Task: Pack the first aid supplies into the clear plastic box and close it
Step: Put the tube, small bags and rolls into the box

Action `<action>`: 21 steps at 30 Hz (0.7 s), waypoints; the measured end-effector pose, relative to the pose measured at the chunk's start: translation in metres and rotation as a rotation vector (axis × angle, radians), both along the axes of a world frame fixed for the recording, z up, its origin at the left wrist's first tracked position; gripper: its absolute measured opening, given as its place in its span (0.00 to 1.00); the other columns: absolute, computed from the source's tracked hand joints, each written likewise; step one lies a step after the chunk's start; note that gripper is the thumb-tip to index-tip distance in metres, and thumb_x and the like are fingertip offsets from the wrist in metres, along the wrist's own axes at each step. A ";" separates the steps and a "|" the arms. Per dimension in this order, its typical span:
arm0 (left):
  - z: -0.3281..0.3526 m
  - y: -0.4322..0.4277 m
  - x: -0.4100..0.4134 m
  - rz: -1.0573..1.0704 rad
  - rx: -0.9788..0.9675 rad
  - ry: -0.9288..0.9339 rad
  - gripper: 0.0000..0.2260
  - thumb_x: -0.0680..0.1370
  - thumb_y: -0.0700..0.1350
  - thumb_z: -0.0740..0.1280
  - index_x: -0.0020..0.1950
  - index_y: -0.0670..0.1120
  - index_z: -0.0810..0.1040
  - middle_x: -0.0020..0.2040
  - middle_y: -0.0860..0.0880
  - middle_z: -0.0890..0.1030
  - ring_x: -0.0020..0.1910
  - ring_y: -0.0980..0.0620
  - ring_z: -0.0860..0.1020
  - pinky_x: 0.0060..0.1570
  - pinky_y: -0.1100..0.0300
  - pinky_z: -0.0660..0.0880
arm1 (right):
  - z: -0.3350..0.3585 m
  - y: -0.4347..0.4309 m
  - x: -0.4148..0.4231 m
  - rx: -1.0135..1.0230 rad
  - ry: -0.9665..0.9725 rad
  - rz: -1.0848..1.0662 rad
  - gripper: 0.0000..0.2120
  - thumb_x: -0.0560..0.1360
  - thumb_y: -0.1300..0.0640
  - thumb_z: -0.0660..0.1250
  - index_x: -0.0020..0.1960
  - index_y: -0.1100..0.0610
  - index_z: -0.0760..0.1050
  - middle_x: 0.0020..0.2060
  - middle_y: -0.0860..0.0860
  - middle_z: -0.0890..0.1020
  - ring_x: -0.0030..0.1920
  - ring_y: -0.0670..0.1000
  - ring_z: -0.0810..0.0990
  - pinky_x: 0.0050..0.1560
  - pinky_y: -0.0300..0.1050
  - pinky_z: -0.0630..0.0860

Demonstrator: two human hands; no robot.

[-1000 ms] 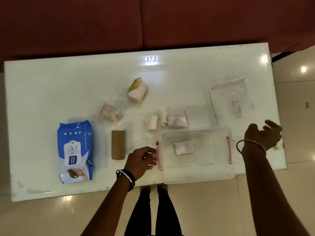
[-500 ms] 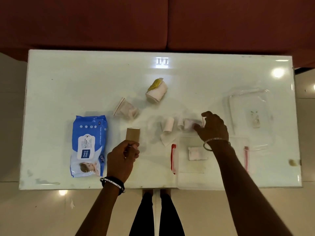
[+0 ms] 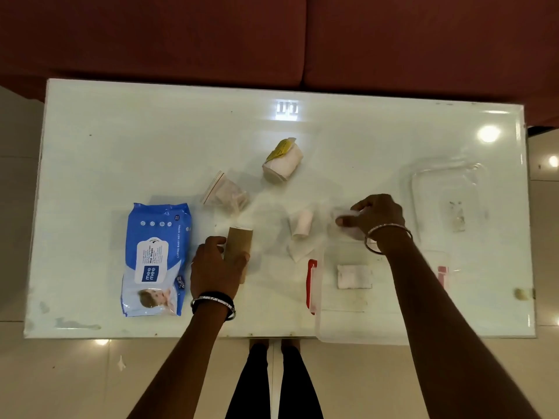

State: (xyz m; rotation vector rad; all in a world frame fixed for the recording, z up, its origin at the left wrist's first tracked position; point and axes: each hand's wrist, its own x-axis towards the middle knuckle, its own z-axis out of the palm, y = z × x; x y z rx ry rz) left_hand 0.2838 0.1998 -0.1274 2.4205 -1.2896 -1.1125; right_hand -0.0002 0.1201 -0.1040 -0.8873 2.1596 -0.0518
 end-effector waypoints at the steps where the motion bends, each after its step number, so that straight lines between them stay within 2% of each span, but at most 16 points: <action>1: -0.003 0.000 -0.001 -0.003 0.030 -0.001 0.25 0.70 0.52 0.75 0.62 0.45 0.74 0.55 0.44 0.79 0.52 0.44 0.78 0.51 0.47 0.77 | 0.007 0.006 0.000 -0.126 0.031 -0.030 0.23 0.59 0.49 0.82 0.49 0.57 0.82 0.50 0.54 0.84 0.52 0.55 0.81 0.49 0.44 0.75; 3: -0.008 0.001 -0.004 -0.016 0.057 -0.010 0.25 0.69 0.54 0.75 0.61 0.44 0.74 0.53 0.44 0.80 0.52 0.43 0.79 0.50 0.47 0.78 | 0.024 0.022 -0.001 -0.404 0.079 -0.091 0.20 0.62 0.47 0.81 0.49 0.55 0.82 0.48 0.53 0.83 0.47 0.50 0.80 0.43 0.38 0.74; 5: -0.010 0.001 -0.007 -0.051 0.069 -0.038 0.22 0.70 0.55 0.73 0.58 0.44 0.75 0.51 0.43 0.81 0.49 0.43 0.80 0.46 0.51 0.77 | 0.043 0.042 -0.002 -0.578 0.050 -0.189 0.19 0.63 0.48 0.79 0.51 0.52 0.81 0.50 0.50 0.83 0.45 0.46 0.79 0.41 0.34 0.75; 8: -0.008 0.003 -0.011 -0.055 0.076 -0.028 0.20 0.70 0.54 0.73 0.55 0.43 0.76 0.49 0.43 0.82 0.45 0.45 0.78 0.41 0.55 0.73 | 0.063 0.078 -0.002 -0.657 -0.125 -0.339 0.22 0.64 0.51 0.79 0.56 0.49 0.78 0.51 0.46 0.83 0.49 0.46 0.82 0.45 0.40 0.80; 11: 0.005 0.006 -0.016 -0.017 0.054 0.083 0.19 0.70 0.54 0.74 0.53 0.44 0.77 0.46 0.47 0.81 0.40 0.51 0.77 0.39 0.59 0.72 | 0.073 0.112 -0.007 -0.671 -0.293 -0.406 0.27 0.62 0.55 0.80 0.59 0.48 0.76 0.47 0.47 0.85 0.49 0.47 0.84 0.46 0.39 0.81; 14: 0.029 0.011 -0.025 0.044 0.059 0.297 0.15 0.71 0.55 0.73 0.52 0.48 0.77 0.45 0.52 0.81 0.42 0.58 0.79 0.36 0.65 0.73 | 0.069 0.138 -0.014 -0.587 -0.411 -0.412 0.29 0.60 0.57 0.82 0.58 0.48 0.77 0.48 0.51 0.86 0.52 0.53 0.84 0.55 0.60 0.81; 16: 0.047 0.016 -0.032 0.063 0.094 0.490 0.14 0.72 0.56 0.71 0.51 0.50 0.78 0.47 0.52 0.83 0.47 0.53 0.81 0.41 0.60 0.76 | 0.066 0.147 -0.015 -0.535 -0.473 -0.414 0.30 0.59 0.56 0.82 0.58 0.48 0.77 0.50 0.53 0.85 0.54 0.55 0.84 0.57 0.67 0.78; 19: 0.069 0.022 -0.047 0.065 0.126 0.725 0.17 0.70 0.54 0.68 0.56 0.50 0.79 0.52 0.49 0.84 0.52 0.50 0.82 0.49 0.55 0.78 | 0.059 0.151 -0.012 -0.479 -0.408 -0.389 0.29 0.56 0.50 0.82 0.56 0.45 0.77 0.50 0.49 0.85 0.52 0.51 0.84 0.56 0.63 0.80; 21: 0.077 0.024 -0.057 0.032 0.122 0.826 0.17 0.71 0.53 0.69 0.58 0.49 0.78 0.54 0.48 0.84 0.54 0.49 0.82 0.51 0.54 0.79 | 0.055 0.151 -0.012 -0.490 -0.331 -0.445 0.28 0.55 0.46 0.82 0.53 0.45 0.78 0.49 0.49 0.85 0.51 0.52 0.84 0.55 0.62 0.80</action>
